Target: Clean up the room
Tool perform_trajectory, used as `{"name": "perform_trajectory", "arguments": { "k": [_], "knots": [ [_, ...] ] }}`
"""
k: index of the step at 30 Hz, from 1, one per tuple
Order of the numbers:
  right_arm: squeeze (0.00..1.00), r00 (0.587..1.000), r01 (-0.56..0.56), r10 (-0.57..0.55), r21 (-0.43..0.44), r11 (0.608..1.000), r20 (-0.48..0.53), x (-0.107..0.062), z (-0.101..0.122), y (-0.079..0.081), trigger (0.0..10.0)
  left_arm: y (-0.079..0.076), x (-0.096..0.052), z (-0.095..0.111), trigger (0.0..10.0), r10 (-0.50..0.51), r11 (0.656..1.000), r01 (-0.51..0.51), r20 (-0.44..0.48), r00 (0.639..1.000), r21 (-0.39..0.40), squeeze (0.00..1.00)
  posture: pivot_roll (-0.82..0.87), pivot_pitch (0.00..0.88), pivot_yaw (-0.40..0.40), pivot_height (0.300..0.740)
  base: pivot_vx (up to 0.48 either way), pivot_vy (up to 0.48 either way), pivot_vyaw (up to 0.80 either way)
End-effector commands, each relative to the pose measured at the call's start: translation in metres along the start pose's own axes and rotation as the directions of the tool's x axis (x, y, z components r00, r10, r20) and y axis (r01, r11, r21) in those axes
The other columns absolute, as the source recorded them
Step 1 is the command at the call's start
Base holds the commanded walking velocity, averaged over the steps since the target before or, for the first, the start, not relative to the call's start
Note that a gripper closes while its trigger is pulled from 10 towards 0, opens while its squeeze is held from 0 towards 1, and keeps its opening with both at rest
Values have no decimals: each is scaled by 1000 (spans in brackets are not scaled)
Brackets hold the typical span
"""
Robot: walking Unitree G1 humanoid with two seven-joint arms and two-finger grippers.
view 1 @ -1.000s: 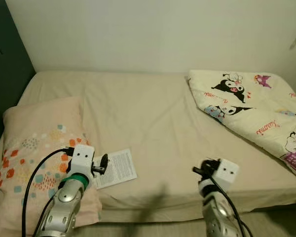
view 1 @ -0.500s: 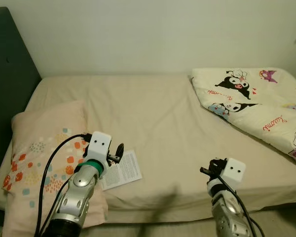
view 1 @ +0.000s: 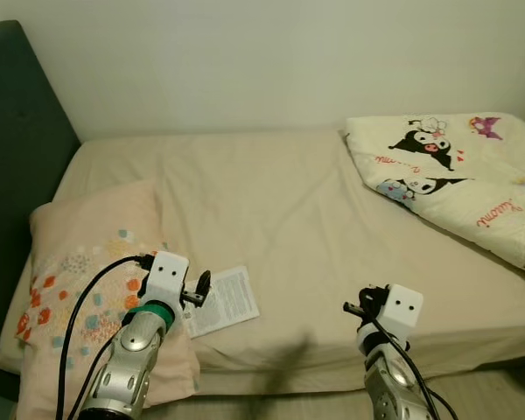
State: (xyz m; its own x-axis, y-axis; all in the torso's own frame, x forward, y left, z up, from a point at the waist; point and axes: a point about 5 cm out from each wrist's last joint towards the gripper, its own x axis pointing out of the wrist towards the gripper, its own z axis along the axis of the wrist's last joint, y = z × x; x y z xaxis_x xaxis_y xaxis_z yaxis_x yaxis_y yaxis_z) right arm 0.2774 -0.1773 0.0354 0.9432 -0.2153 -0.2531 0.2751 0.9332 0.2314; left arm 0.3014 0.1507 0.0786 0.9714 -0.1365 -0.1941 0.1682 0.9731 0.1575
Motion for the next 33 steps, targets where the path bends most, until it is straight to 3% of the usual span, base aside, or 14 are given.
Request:
{"name": "perform_trajectory", "arguments": {
  "k": [1, 7, 21, 26, 33],
  "knots": [
    [0, 999, -6, 5, -9, 1000, -33, 1, -5, 0, 10000, -5, 4, 10, 10000, -16, 1000, 16, 28, 999, 3, 0, 103, 0, 62, 740, 0, 0, 0],
    [0, 1000, -5, 5, -12, 1000, -30, 1, -3, 1, 10000, -4, 6, 13, 10000, -17, 1000, 18, 38, 999, -6, 0, 102, 0, 66, 740, 0, -215, 0],
    [0, 999, 21, -20, 17, 1000, -47, 1, -5, -2, 10000, -2, 7, 9, 10000, -6, 1000, 6, 4, 1000, -10, 0, 95, 0, 65, 740, 0, -480, 0],
    [0, 1000, 4, -3, 10, 1000, -27, 9, 4, 6, 10000, -1, 12, 15, 10000, -3, 1000, 3, 19, 1000, -5, 0, 96, 0, 55, 740, 0, -480, 0],
    [0, 999, 11, -11, 4, 1000, -48, 10, 1, 6, 10000, -1, 10, 10, 10000, 9, 1000, -9, 4, 1000, -28, 0, 104, 0, 38, 740, 0, -480, 0]
  ]
}}
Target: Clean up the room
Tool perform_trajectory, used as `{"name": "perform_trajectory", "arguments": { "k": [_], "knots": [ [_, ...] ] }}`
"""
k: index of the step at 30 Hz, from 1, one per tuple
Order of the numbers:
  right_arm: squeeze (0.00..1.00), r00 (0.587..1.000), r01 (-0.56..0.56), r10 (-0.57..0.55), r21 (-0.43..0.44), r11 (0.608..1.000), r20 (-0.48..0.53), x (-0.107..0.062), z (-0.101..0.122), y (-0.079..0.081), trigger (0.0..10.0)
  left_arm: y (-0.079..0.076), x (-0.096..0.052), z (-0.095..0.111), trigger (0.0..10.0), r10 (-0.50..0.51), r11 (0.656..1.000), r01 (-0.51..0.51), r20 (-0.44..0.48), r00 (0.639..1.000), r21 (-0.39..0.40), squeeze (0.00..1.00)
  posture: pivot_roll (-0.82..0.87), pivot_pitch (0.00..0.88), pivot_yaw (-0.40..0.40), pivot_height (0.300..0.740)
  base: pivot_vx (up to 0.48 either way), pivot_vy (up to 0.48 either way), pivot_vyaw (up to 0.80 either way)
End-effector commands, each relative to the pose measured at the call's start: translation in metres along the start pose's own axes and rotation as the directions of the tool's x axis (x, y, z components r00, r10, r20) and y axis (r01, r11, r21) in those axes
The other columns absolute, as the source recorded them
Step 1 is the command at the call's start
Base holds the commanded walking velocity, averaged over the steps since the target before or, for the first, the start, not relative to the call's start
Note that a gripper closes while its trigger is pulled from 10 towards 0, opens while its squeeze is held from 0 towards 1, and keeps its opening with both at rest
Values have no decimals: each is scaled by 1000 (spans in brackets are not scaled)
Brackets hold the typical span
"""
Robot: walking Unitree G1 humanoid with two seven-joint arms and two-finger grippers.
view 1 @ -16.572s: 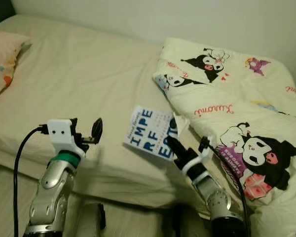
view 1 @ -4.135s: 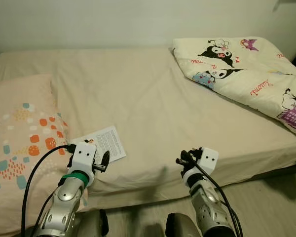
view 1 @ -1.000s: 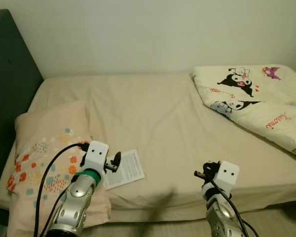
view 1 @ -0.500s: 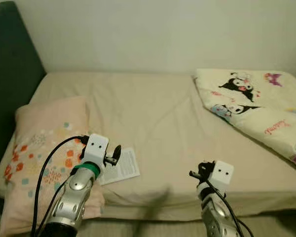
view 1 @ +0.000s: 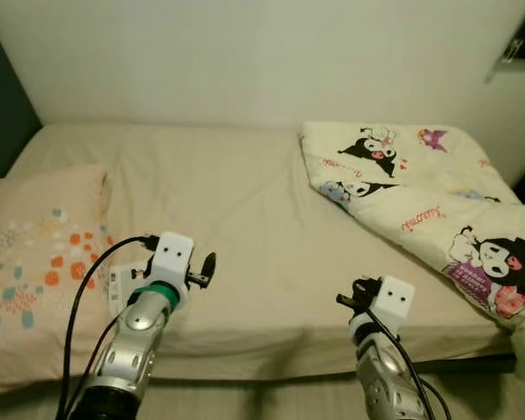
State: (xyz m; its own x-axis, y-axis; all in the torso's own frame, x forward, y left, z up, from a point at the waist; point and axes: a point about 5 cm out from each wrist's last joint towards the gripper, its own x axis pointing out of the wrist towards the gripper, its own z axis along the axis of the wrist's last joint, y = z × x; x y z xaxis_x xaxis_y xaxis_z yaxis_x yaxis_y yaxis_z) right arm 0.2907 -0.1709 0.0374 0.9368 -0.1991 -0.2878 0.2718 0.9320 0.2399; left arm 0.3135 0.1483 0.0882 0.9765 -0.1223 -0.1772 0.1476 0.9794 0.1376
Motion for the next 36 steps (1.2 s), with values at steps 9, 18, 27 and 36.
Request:
{"name": "perform_trajectory", "arguments": {
  "k": [9, 18, 27, 36],
  "knots": [
    [0, 999, 31, -31, 16, 999, -28, -2, -4, -11, 10000, -6, 5, 5, 10000, -31, 999, 31, 4, 1000, -9, 0, 112, 0, 21, 740, 0, -480, 0],
    [0, 999, 20, -21, -18, 1000, -36, -4, -10, -11, 10000, -1, 6, 5, 10000, -28, 1000, 28, -5, 1000, 5, 0, 111, 0, 53, 740, 0, -480, 0],
    [0, 998, 40, -41, -8, 999, -39, -4, -10, -16, 10000, -4, 1, -1, 10000, -28, 1000, 28, -21, 999, -4, 0, 103, 0, 48, 740, 0, -480, 0],
    [0, 999, 22, -22, -6, 1000, -48, -1, -7, -15, 10000, -2, -2, -4, 10000, -5, 1000, 5, -27, 1000, -6, 0, 112, 0, 28, 740, 0, -462, 0]
  ]
}}
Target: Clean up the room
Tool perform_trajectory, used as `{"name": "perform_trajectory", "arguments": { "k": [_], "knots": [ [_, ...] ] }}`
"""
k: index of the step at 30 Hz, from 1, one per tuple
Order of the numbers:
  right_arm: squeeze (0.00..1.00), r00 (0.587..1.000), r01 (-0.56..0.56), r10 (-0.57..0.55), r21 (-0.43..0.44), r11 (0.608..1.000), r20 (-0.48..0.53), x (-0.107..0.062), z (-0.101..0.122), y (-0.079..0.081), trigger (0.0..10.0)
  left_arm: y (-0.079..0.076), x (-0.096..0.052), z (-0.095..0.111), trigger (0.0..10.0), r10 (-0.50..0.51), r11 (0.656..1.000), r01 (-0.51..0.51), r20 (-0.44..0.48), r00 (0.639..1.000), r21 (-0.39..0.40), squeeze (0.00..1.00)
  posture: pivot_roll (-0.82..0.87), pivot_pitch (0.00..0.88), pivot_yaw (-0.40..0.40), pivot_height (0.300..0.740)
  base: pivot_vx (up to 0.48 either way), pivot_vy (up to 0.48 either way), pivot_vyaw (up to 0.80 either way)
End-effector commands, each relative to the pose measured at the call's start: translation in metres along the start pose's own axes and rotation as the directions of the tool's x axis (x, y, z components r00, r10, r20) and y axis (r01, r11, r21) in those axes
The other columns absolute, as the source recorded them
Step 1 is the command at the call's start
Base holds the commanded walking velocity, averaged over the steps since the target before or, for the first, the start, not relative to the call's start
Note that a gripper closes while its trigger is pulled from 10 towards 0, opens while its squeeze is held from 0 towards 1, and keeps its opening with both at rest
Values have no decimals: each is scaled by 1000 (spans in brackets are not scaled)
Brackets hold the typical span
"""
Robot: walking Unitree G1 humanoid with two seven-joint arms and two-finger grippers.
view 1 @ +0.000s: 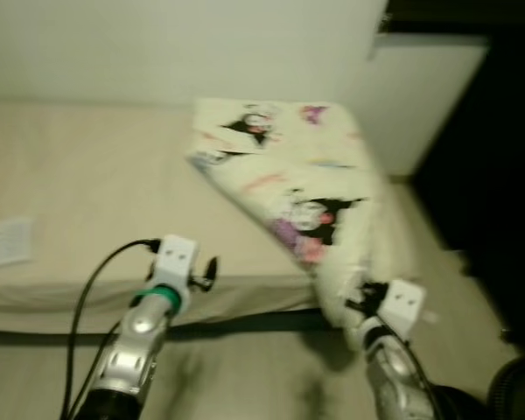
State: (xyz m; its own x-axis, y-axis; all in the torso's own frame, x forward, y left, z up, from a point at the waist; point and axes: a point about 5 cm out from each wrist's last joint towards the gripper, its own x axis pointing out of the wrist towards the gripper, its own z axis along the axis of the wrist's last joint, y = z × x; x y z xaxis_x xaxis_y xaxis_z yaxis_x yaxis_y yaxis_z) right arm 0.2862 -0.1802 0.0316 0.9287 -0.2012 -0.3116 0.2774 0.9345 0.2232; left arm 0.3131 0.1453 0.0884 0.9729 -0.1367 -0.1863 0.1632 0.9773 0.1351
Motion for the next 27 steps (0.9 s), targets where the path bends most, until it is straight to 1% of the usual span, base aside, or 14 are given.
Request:
{"name": "perform_trajectory", "arguments": {
  "k": [1, 5, 8, 9, 10, 14, 19, 22, 24, 25, 27],
  "knots": [
    [0, 1000, 10, -9, 10, 1000, -26, 0, -4, -3, 10000, 2, -2, -4, 10000, 14, 1000, -14, -20, 1000, -7, 0, 114, 0, 24, 740, 0, -398, 0],
    [0, 1000, 3, -3, 9, 1000, -26, 1, -4, 0, 10000, 3, -2, -4, 10000, 20, 1000, -20, -21, 1000, -8, 0, 115, 0, 21, 740, 0, -396, 0],
    [0, 1000, -7, 7, 2, 1000, -25, 1, -4, 2, 10000, 6, -2, -6, 10000, 46, 999, -46, -36, 998, -9, 0, 114, 0, 20, 740, 0, -386, 0],
    [0, 1000, -9, 9, 0, 1000, -25, 1, -4, 2, 10000, 10, -4, -9, 10000, 73, 995, -77, -66, 995, -64, 0, 114, 0, 20, 740, 0, 0, 0],
    [0, 1000, -7, 7, 0, 1000, -25, 1, -3, 1, 10000, 10, -4, -9, 10000, 74, 993, -80, -69, 995, -83, 0, 112, 0, 18, 740, 0, 480, 0],
    [0, 1000, -6, 6, -1, 1000, -26, 1, -3, -1, 10000, 12, -5, -9, 10000, 74, 991, -81, -70, 995, -102, 0, 112, 0, 18, 740, 0, 480, 0],
    [0, 1000, -7, 7, -2, 1000, -27, 1, -3, -2, 10000, 13, -6, -9, 10000, 76, 992, -83, -71, 995, -100, 0, 115, 0, 16, 740, 0, 480, 0],
    [0, 1000, -9, 9, -2, 1000, -27, 2, -3, -1, 10000, 15, -7, -9, 10000, 83, 992, -88, -65, 994, -91, 0, 115, 0, 16, 740, 0, 480, 0],
    [0, 1000, -15, 15, -1, 1000, -24, 2, -1, 1, 10000, 17, -7, -8, 10000, 92, 993, -96, -70, 993, -63, 0, 118, 0, 14, 740, 0, 398, 0],
    [0, 1000, -15, 15, -1, 1000, -24, 2, -1, 1, 10000, 17, -7, -8, 10000, 92, 993, -96, -70, 993, -63, 0, 118, 0, 14, 740, 0, 398, 0],
    [0, 1000, -25, 25, -4, 1000, -19, 3, 0, 3, 10000, 17, -7, -9, 10000, 76, 996, -79, -78, 994, -36, 0, 118, 4, 16, 740, 0, 0, 0]
  ]
}}
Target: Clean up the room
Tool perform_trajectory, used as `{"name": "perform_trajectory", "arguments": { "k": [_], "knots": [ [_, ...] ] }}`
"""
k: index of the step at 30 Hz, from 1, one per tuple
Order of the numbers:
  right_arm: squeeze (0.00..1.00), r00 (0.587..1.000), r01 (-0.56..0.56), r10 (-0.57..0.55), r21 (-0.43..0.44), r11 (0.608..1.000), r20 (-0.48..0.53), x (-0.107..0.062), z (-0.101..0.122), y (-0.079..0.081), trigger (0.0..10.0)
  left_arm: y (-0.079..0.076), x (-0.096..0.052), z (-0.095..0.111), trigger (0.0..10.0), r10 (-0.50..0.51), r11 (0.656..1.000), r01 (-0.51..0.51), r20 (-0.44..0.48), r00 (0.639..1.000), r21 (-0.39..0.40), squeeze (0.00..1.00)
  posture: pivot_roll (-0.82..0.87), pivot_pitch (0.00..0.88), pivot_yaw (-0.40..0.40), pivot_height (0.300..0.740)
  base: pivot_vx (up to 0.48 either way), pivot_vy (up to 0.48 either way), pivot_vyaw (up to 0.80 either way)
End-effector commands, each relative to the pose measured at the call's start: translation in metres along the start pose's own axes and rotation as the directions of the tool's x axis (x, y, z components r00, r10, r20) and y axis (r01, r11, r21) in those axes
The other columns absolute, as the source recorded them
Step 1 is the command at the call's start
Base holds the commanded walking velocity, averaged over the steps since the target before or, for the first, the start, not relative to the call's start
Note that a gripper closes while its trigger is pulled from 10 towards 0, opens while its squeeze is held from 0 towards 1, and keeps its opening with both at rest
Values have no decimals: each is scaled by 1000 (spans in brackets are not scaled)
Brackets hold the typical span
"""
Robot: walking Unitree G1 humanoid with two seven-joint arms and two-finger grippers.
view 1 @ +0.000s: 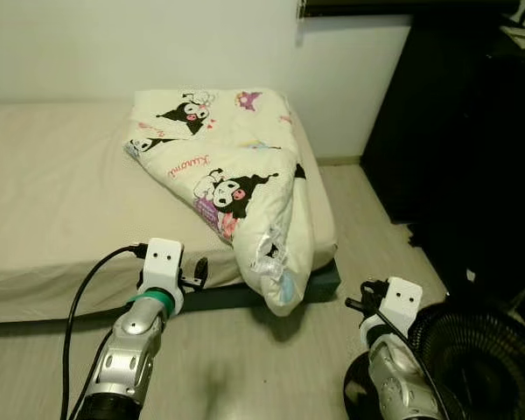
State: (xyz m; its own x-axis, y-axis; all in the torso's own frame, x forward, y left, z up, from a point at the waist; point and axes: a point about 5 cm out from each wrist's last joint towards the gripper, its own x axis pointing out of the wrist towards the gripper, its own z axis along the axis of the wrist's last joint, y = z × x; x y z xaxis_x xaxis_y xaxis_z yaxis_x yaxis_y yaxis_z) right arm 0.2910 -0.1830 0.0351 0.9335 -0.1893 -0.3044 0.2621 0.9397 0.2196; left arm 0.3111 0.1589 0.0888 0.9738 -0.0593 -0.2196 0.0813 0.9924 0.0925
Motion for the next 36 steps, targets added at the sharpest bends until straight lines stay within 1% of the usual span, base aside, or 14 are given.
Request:
{"name": "perform_trajectory", "arguments": {
  "k": [1, 9, 18, 19, 23, 26, 27, 28, 29, 30, 32, 34, 35, 36],
  "knots": [
    [0, 1000, -11, 11, 5, 1000, -23, -1, -5, 4, 10000, 4, -3, -7, 10000, 7, 1000, -7, -33, 999, 21, 0, 118, 4, 16, 740, 0, 0, 0],
    [0, 1000, -14, 14, -6, 1000, -25, -1, -5, 3, 10000, 6, -2, -6, 10000, 8, 999, -7, -21, 1000, 43, 0, 118, 5, 15, 740, 0, 0, 0],
    [0, 999, -10, 10, -7, 1000, -31, -2, -6, 2, 10000, 3, -2, -6, 10000, -5, 999, 6, -21, 1000, 54, 0, 117, 7, 15, 740, 0, 455, 0],
    [0, 999, -11, 11, -4, 1000, -35, 0, -6, 4, 10000, 1, -2, 0, 10000, -14, 999, 13, 10, 1000, 48, 0, 126, 5, 13, 740, 0, 0, 0],
    [0, 999, -22, 22, -18, 1000, -26, 2, -4, 7, 10000, 1, 0, 3, 10000, -14, 999, 13, 22, 1000, 43, 0, 135, 12, 14, 740, 0, 0, 0],
    [0, 996, -76, 78, -72, 995, 32, 9, 15, 20, 10000, 3, 4, 9, 10000, -19, 999, 18, 32, 999, 51, 0, 144, 48, 20, 740, 0, 0, 0],
    [0, 996, -76, 78, -72, 995, 32, 9, 15, 20, 10000, 3, 4, 9, 10000, -19, 999, 18, 32, 999, 51, 0, 144, 48, 20, 740, 0, 0, 0],
    [0, 989, -123, 131, -99, 987, 75, 15, 34, 32, 10000, 5, 7, 14, 10000, -21, 998, 19, 38, 999, 59, 0, 151, 53, 18, 740, 0, 0, 0],
    [0, 983, -147, 158, -115, 982, 95, 18, 44, 38, 10000, 6, 8, 17, 10000, -20, 998, 18, 41, 999, 64, 0, 152, 61, 17, 740, 0, 0, 0],
    [0, 983, -147, 158, -115, 982, 95, 18, 44, 38, 10000, 6, 8, 17, 10000, -20, 998, 18, 41, 999, 64, 0, 152, 61, 17, 740, 0, 0, 0],
    [0, 961, -212, 236, -164, 963, 145, 22, 69, 57, 10000, 10, 12, 25, 10000, -18, 997, 14, 53, 998, 74, 0, 150, 97, 9, 740, 0, 0, 0],
    [0, 915, -306, 349, -215, 927, 204, 21, 100, 85, 10000, 15, 13, 35, 10000, -11, 997, 5, 71, 997, 80, 0, 145, 108, 8, 740, 0, 0, 0],
    [0, 915, -306, 349, -215, 927, 204, 21, 100, 85, 10000, 15, 13, 35, 10000, -11, 997, 5, 71, 997, 80, 0, 145, 108, 8, 740, 0, 0, 0],
    [0, 887, -345, 403, -255, 903, 227, 18, 115, 99, 10000, 18, 13, 36, 10000, -5, 996, -1, 70, 998, 90, 0, 144, 117, 5, 740, 0, 0, 0]
  ]
}}
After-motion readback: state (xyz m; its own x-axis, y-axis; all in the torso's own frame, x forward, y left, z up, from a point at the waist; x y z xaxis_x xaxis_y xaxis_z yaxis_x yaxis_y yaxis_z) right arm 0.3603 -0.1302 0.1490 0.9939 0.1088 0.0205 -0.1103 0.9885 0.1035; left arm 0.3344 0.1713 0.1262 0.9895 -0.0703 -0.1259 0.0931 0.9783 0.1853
